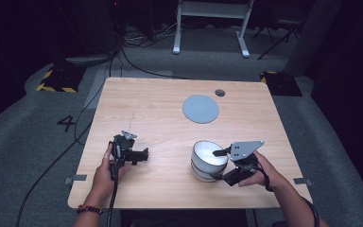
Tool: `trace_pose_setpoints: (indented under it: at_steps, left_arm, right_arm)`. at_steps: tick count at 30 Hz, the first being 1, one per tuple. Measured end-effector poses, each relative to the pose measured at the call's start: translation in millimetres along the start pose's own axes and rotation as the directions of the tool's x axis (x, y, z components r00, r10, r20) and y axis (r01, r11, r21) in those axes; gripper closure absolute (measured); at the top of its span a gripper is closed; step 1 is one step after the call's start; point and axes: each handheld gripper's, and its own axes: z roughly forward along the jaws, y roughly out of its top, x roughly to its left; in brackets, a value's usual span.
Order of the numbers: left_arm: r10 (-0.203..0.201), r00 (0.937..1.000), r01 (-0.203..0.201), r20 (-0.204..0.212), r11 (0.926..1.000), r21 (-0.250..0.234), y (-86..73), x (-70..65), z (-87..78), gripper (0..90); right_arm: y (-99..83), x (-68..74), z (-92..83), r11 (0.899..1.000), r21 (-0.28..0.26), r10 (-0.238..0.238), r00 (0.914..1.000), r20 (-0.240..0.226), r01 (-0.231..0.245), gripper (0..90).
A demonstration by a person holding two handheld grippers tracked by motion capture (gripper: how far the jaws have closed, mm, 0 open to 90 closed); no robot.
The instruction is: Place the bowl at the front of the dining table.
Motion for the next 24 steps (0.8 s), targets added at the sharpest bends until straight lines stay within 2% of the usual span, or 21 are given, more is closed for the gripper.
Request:
trace_pose_setpoints:
  at_steps: [6, 8, 11, 14, 16, 19, 21, 22, 24]
  left_arm:
    - [-0.001, 1.0000, 0.001, 0.002, 1.0000, 0.001, 0.0, -0.1, 0.0, 0.0]
    - [0.000, 1.0000, 0.000, 0.000, 1.0000, 0.000, 0.0, 0.0, 0.0, 0.0]
    - [0.000, 1.0000, 0.000, 0.000, 1.0000, 0.000, 0.0, 0.0, 0.0, 0.0]
    - [-0.001, 1.0000, 0.001, -0.002, 1.0000, -0.001, 0.2, 0.0, 0.0, 0.0]
    - [0.000, 1.0000, 0.000, -0.003, 1.0000, -0.001, 0.3, 0.1, 0.0, 0.0]
    - [0.001, 1.0000, -0.001, -0.003, 1.0000, -0.001, 0.3, 0.1, 0.0, 0.0]
    - [-0.001, 1.0000, 0.001, 0.000, 1.0000, -0.001, 0.2, 0.0, 0.1, 0.0]
    - [-0.003, 1.0000, 0.003, 0.004, 1.0000, -0.001, 0.3, -0.2, 0.4, 0.0]
    - [-0.002, 1.0000, 0.002, -0.005, 1.0000, -0.002, 0.7, -0.3, 0.6, 0.0]
  right_arm:
    - [4.5, 1.2, 7.9, 1.000, 0.016, -0.002, 0.9994, -0.036, 0.002, 28.3]
    - [6.2, 1.3, 11.0, 1.000, 0.027, 0.003, 0.9983, -0.059, -0.001, 33.3]
    - [7.4, 1.1, 13.2, 0.999, 0.038, -0.002, 0.9973, -0.073, 0.005, 35.9]
    - [9.6, 1.2, 16.3, 0.998, 0.055, 0.014, 0.9926, -0.121, -0.007, 44.1]
    - [10.2, 1.2, 17.3, 0.999, 0.051, 0.019, 0.9918, -0.126, -0.013, 46.0]
    - [12.7, 0.6, 17.8, 0.998, 0.053, 0.036, 0.9870, -0.157, -0.028, 55.4]
    - [13.0, 0.4, 17.8, 0.998, 0.052, 0.035, 0.9862, -0.162, -0.027, 57.1]
    - [14.3, 0.1, 17.8, 0.998, 0.048, 0.040, 0.9830, -0.179, -0.032, 63.1]
    - [15.4, 0.4, 17.9, 0.998, 0.050, 0.037, 0.9809, -0.191, -0.028, 68.2]
